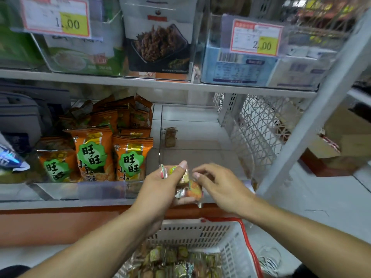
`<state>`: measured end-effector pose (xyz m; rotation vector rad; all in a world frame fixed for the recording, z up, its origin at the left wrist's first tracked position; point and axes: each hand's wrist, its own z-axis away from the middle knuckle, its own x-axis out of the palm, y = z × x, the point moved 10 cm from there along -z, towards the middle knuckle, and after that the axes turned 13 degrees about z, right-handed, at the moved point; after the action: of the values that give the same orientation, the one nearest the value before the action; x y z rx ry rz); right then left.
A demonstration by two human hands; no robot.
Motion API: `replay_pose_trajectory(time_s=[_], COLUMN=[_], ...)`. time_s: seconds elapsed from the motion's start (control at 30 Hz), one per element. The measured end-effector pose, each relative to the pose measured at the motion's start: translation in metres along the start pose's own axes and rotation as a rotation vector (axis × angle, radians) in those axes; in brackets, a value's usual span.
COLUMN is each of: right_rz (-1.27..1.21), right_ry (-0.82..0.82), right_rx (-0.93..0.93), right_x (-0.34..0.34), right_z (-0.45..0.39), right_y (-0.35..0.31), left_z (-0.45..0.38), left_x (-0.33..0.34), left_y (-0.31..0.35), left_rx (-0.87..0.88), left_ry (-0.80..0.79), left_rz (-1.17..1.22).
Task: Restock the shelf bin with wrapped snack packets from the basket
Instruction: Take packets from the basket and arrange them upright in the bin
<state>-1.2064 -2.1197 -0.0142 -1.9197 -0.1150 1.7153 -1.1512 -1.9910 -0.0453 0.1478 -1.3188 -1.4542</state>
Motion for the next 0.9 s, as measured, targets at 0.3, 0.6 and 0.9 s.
replay_pose_trajectory(time_s=[0.3, 0.6, 0.9], right_rz=[-0.262, -0.461, -0.115], right_ry=[0.192, 0.017, 0.402], right_rx=[0.046, 0.201, -0.274], right_x=[-0.019, -0.019, -0.039], right_z=[0.044, 0.044, 0.06], right_y=[0.003, 0.028, -0.04], left_z=[0.003, 0.004, 0.016], left_x=[0.005, 0.001, 0.016], left_y=[-0.014, -0.026, -0.038], left_rx=[-0.038, -0.159, -0.333], left_ry=[-0.036, -0.014, -0.161], left_rz=[0.17, 0.146, 0.295])
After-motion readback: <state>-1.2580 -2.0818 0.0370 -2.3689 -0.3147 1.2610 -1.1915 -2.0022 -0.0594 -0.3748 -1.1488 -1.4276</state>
